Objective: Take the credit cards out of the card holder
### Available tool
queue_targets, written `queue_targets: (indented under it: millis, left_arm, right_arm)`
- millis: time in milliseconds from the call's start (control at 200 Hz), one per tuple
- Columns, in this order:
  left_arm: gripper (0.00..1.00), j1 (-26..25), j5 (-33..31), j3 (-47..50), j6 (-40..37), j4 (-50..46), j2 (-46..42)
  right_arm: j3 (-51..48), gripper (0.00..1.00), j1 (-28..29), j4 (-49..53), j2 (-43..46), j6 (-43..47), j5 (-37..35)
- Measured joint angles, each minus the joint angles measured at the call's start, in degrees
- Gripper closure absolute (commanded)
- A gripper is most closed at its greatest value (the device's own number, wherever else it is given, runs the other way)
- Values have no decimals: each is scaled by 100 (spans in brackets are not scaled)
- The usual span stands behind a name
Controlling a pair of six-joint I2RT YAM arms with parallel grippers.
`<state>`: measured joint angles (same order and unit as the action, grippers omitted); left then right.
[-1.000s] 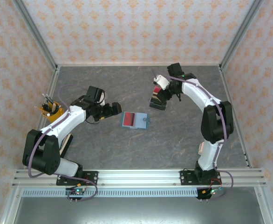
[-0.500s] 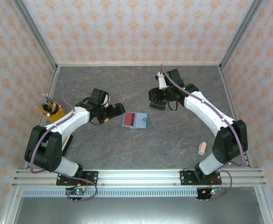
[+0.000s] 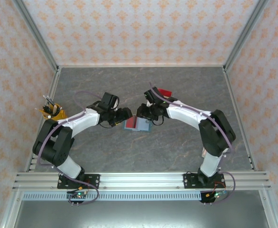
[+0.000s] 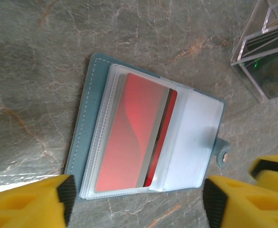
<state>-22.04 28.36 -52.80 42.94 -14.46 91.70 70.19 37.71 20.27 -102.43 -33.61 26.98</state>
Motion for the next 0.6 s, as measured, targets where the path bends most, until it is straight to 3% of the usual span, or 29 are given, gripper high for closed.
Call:
queue_targets:
  millis: [220,475,601]
  left_arm:
    - [60,-11,122,-72,-61,66,385]
    - [76,-11,127,-380,-96,66,723]
    - [79,-11,122,-538,-98,59,903]
  right_arm:
    - [7,72,39,-245,-592,-326,109]
    - [7,75,39,-511,-815,-431,227]
    - [-20,75,11,-664,-896,-431,345]
